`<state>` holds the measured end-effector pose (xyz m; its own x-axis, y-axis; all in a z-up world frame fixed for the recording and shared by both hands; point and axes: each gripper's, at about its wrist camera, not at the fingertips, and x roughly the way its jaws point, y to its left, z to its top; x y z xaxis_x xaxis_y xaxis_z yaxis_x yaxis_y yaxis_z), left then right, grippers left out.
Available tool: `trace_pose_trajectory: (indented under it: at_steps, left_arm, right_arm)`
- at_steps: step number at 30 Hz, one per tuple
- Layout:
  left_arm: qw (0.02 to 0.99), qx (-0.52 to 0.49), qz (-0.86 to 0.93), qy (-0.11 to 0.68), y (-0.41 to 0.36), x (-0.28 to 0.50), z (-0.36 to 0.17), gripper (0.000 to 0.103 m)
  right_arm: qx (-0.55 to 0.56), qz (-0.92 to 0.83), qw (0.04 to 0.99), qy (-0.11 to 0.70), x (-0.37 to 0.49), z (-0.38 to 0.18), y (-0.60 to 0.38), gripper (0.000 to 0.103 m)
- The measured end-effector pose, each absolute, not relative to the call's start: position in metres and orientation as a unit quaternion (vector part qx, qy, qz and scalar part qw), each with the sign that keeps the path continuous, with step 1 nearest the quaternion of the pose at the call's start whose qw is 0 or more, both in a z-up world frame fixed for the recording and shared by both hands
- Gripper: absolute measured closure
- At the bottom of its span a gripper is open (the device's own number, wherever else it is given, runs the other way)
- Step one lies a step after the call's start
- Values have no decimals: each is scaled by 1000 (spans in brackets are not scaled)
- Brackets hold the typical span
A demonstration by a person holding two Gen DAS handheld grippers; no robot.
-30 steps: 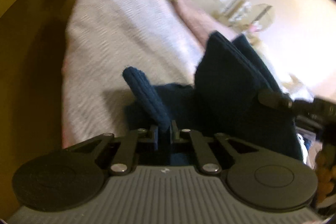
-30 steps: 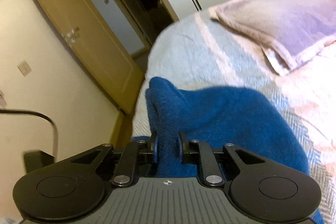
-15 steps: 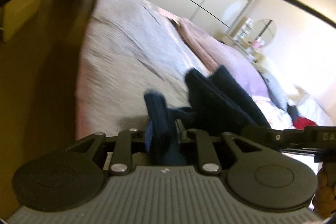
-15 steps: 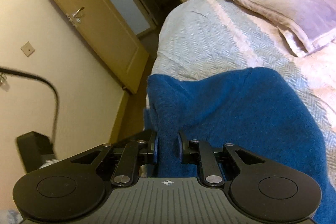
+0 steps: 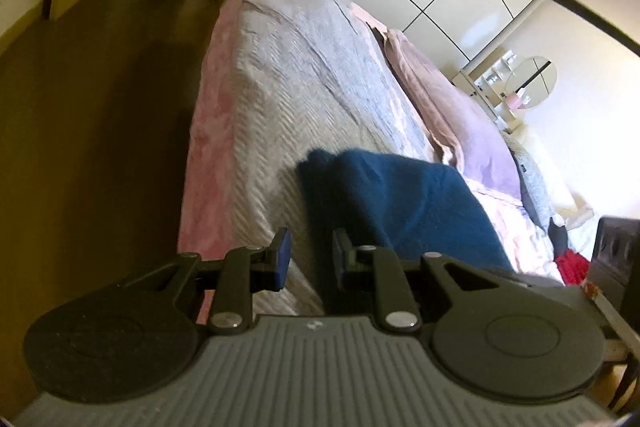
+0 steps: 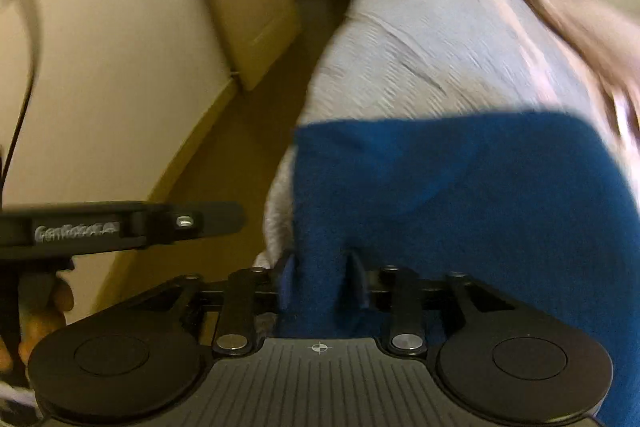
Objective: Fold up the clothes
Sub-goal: 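Lower the sweater bundle onto the bedspread with both grippers and adjust it, then open both grippers and withdraw them from the placed sweater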
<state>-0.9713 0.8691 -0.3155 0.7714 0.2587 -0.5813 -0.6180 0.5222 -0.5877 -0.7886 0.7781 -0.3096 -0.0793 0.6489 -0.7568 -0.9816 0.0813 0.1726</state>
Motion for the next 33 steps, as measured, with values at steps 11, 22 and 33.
trace_pose_trajectory:
  at_steps: [11,22,33]
  left_arm:
    - [855,-408,237,214,822,-948,-278,86]
    - [838,-381,288,263,737,-935,-281,86]
    - [817,-367,379,234,670,-936,-294,96]
  right_arm:
    - [-129,531,744,385,-700,-244,625,35]
    - [-89,496,715,485,-663,-301,592,61]
    - [-90,577,637,502,-636,-298,563,60]
